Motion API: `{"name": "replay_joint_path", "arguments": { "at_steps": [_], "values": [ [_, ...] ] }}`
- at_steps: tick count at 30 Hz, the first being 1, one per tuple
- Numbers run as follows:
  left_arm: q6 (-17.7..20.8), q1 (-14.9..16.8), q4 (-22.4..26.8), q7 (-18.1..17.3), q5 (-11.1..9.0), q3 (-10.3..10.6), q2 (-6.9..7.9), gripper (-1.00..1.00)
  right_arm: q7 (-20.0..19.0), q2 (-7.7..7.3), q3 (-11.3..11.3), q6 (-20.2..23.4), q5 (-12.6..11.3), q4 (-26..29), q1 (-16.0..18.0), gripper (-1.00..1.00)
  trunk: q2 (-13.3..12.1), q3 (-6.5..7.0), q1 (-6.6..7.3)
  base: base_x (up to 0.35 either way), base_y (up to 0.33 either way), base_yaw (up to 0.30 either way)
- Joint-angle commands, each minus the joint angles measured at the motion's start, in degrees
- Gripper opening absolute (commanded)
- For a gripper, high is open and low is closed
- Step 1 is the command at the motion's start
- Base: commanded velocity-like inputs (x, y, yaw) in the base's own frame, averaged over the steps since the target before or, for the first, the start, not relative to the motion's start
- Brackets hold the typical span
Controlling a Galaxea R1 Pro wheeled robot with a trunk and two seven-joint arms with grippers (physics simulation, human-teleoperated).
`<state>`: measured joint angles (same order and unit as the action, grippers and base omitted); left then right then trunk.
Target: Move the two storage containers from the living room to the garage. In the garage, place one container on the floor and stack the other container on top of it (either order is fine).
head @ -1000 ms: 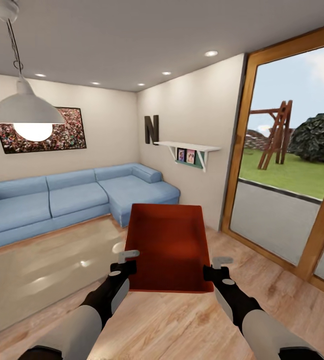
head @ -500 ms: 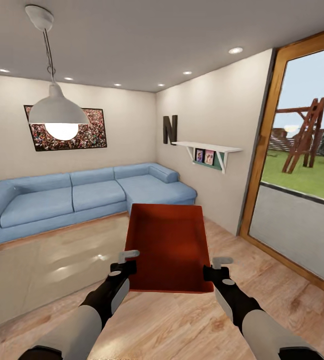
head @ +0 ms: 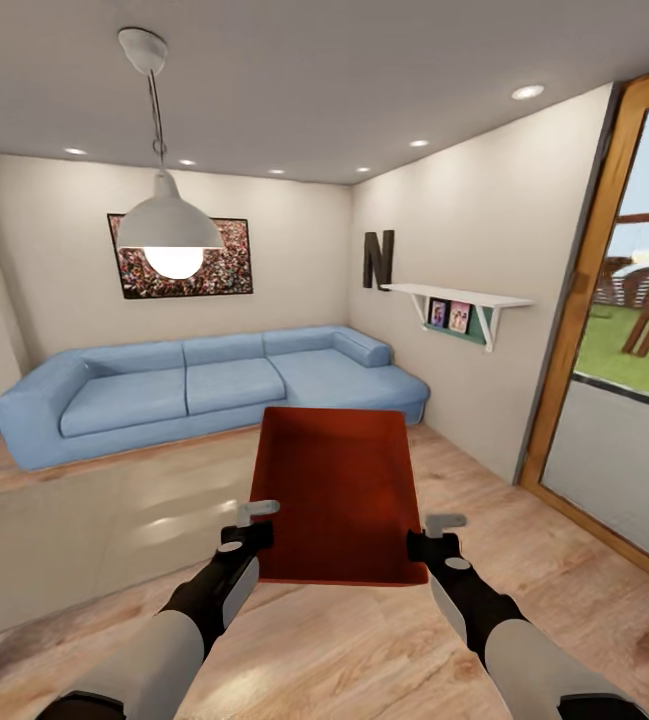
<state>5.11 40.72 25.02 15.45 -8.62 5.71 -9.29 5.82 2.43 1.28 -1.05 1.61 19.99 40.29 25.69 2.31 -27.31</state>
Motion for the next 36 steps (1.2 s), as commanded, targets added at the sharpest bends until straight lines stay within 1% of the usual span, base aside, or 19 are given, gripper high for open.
{"name": "replay_joint_path", "arguments": {
  "at_steps": [1, 36],
  "values": [
    [0.34, -0.03, -0.06, 0.63, -1.05, 0.53, 1.38, -1.0, 0.33, -0.2, -1.02, -0.03, 0.59, 4.27, 0.05, -1.0, 0.05, -0.03, -0.02, 0.0, 0.0, 0.262],
    [0.33, -0.03, -0.06, 0.63, -1.05, 0.53, 1.38, -1.0, 0.33, -0.23, -1.02, 0.08, 0.76, 4.27, 0.05, -1.0, 0.05, -0.03, -0.02, 0.0, 0.0, 0.267]
  ]
}}
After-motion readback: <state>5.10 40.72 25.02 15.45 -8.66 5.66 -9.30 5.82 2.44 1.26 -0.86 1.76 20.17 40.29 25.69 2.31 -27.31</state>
